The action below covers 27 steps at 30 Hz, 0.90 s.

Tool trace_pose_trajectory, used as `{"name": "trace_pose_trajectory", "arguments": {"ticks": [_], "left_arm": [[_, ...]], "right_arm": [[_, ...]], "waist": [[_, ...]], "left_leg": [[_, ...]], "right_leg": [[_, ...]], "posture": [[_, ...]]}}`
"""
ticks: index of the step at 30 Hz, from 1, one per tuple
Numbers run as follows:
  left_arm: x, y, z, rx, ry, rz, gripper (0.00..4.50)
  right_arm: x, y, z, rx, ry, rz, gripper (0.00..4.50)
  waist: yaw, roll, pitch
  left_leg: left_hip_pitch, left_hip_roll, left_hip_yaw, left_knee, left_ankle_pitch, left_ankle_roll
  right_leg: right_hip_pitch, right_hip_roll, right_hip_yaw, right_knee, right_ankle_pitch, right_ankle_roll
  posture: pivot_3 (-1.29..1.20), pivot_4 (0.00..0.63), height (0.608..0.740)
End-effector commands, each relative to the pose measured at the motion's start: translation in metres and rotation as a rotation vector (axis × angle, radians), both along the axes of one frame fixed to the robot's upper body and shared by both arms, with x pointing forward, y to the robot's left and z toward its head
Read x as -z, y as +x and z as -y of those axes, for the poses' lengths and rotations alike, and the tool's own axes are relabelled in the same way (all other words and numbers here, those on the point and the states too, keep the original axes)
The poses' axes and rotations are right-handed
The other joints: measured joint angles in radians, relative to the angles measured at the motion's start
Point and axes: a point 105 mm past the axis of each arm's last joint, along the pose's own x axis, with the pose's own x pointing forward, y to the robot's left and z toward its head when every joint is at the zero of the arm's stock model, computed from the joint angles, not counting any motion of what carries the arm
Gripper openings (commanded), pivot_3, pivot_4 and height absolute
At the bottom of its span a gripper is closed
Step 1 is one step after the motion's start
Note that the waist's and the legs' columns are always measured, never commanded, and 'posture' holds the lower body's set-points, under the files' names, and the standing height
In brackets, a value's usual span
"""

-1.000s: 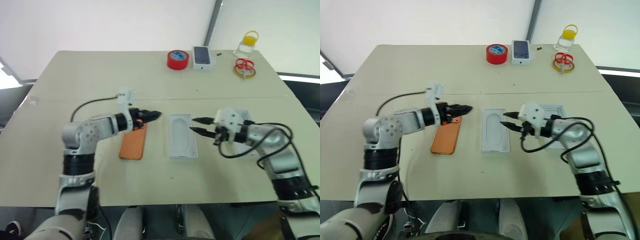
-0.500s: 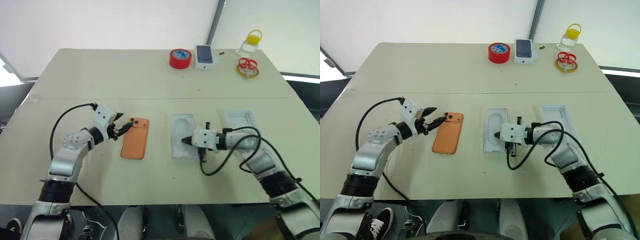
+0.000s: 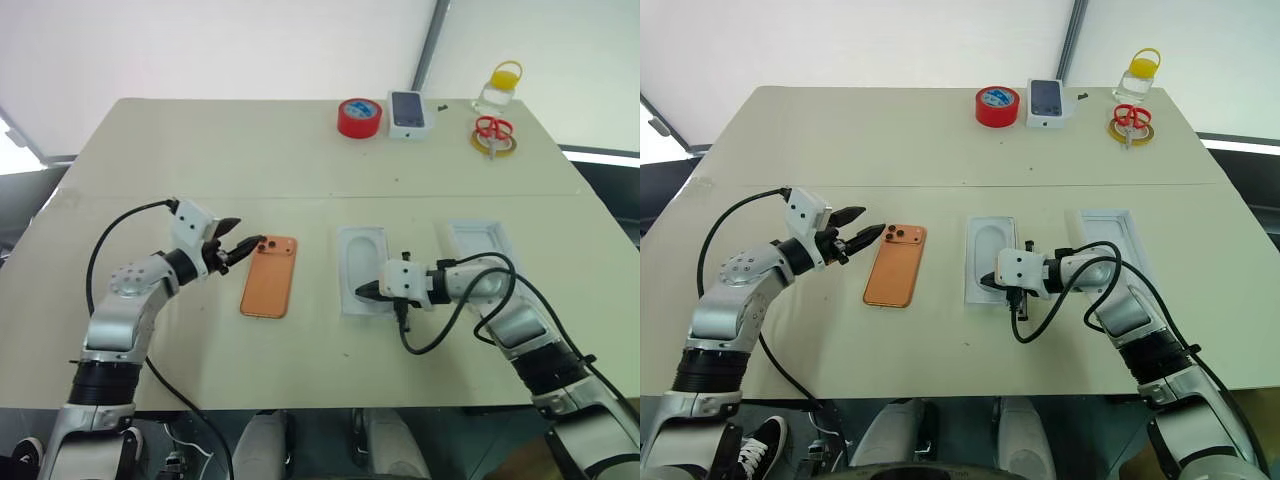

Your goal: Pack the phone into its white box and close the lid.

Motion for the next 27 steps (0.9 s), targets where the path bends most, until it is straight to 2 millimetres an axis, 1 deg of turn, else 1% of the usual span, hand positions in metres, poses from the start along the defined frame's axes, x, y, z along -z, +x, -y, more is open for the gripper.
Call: {"name": "trace_pose_trajectory", "arguments": {"ticks": [1, 2, 5, 7, 10, 13, 14, 18, 20, 23, 25, 27], "left_arm": [[-0.013, 0.002, 0.0, 0.0, -0.018, 0.043, 2.97], [-0.013, 0.002, 0.0, -0.002, -0.019, 0.042, 2.97], [-0.012, 0.002, 0.0, -0.005, -0.03, 0.036, 2.97], [-0.012, 0.002, 0.001, -0.003, -0.023, 0.043, 2.97], [-0.012, 0.003, 0.003, -0.001, -0.012, 0.049, 2.97], [-0.012, 0.003, 0.005, 0.004, -0.017, 0.048, 2.97], [-0.012, 0.003, 0.006, 0.005, -0.019, 0.049, 2.97], [-0.012, 0.002, 0.007, 0.002, -0.026, 0.049, 2.97], [-0.011, 0.002, 0.007, 0.007, -0.019, 0.047, 2.97], [-0.01, 0.001, 0.007, 0.004, -0.018, 0.045, 2.97], [-0.011, 0.002, 0.006, 0.002, -0.021, 0.044, 2.97], [-0.011, 0.003, 0.007, 0.002, -0.024, 0.045, 2.97]], "right_arm": [[-0.019, 0.002, -0.001, 0.008, 0.046, 0.0, 0.05], [-0.02, 0.002, -0.001, 0.006, 0.042, 0.007, 0.05], [-0.028, 0.024, 0.001, 0.098, 0.056, 0.112, 0.05], [-0.033, 0.032, 0.001, 0.113, 0.063, 0.171, 0.05], [-0.04, 0.051, 0.002, 0.169, 0.051, 0.291, 0.05], [-0.036, 0.065, 0.006, 0.211, 0.009, 0.369, 0.05], [-0.033, 0.066, 0.006, 0.204, -0.008, 0.38, 0.05], [-0.02, 0.06, 0.006, 0.148, -0.061, 0.368, 0.05], [-0.012, 0.043, 0.002, 0.071, -0.063, 0.289, 0.05], [-0.008, 0.02, -0.001, -0.015, -0.053, 0.188, 0.05], [-0.008, 0.006, -0.003, -0.057, -0.04, 0.128, 0.05], [-0.012, 0.001, -0.006, -0.075, -0.022, 0.111, 0.05]], "waist": [[0.0, 0.0, 0.0], [0.0, 0.0, 0.0], [0.0, 0.0, 0.0], [-0.002, 0.0, 0.0], [-0.002, 0.0, 0.0], [-0.001, 0.0, 0.0], [0.0, 0.0, 0.0], [-0.004, 0.0, 0.0], [-0.004, 0.0, 0.0], [-0.003, 0.0, 0.0], [-0.002, 0.0, 0.0], [-0.002, 0.0, 0.0]], "left_leg": [[0.0, 0.0, 0.0, 0.0, 0.0, 0.0], [0.0, 0.0, 0.0, 0.0, 0.0, 0.0], [0.0, 0.0, 0.0, 0.0, 0.0, 0.0], [0.0, 0.0, 0.0, 0.0, 0.0, 0.0], [0.0, 0.0, 0.0, 0.0, 0.0, 0.0], [0.0, 0.0, 0.001, 0.0, 0.0, 0.0], [0.0, 0.0, 0.0, 0.0, 0.0, 0.0], [0.0, 0.0, 0.0, 0.0, 0.0, 0.0], [0.0, 0.0, 0.0, 0.0, 0.0, 0.0], [0.0, 0.0, -0.001, 0.0, 0.0, 0.0], [0.0, 0.0, -0.001, 0.0, 0.0, 0.0], [0.0, 0.0, -0.001, 0.0, 0.0, 0.0]], "right_leg": [[0.0, 0.0, 0.0, 0.0, 0.0, 0.0], [0.0, 0.0, 0.0, 0.0, 0.0, 0.0], [0.0, 0.0, 0.0, 0.0, 0.0, 0.0], [-0.001, 0.0, 0.0, 0.0, 0.0, 0.0], [-0.001, 0.001, 0.0, 0.001, 0.0, 0.001], [-0.001, 0.001, 0.0, 0.001, 0.001, 0.001], [-0.001, 0.001, 0.0, 0.001, 0.001, 0.001], [-0.001, 0.001, 0.001, 0.001, 0.001, 0.001], [-0.001, 0.001, 0.0, 0.001, 0.001, 0.002], [-0.001, 0.001, 0.0, 0.001, 0.001, 0.002], [0.0, 0.001, 0.0, 0.001, 0.001, 0.002], [0.0, 0.001, 0.0, 0.001, 0.001, 0.002]], "posture": [[0.0, 0.15, 0.739], [0.0, 0.15, 0.739], [0.0, 0.15, 0.739], [0.0, 0.15, 0.739], [0.0, 0.15, 0.739], [0.0, 0.15, 0.739], [0.0, 0.15, 0.739], [0.0, 0.15, 0.739], [0.0, 0.15, 0.739], [0.0, 0.15, 0.739], [0.0, 0.15, 0.739], [0.0, 0.15, 0.739]]}}
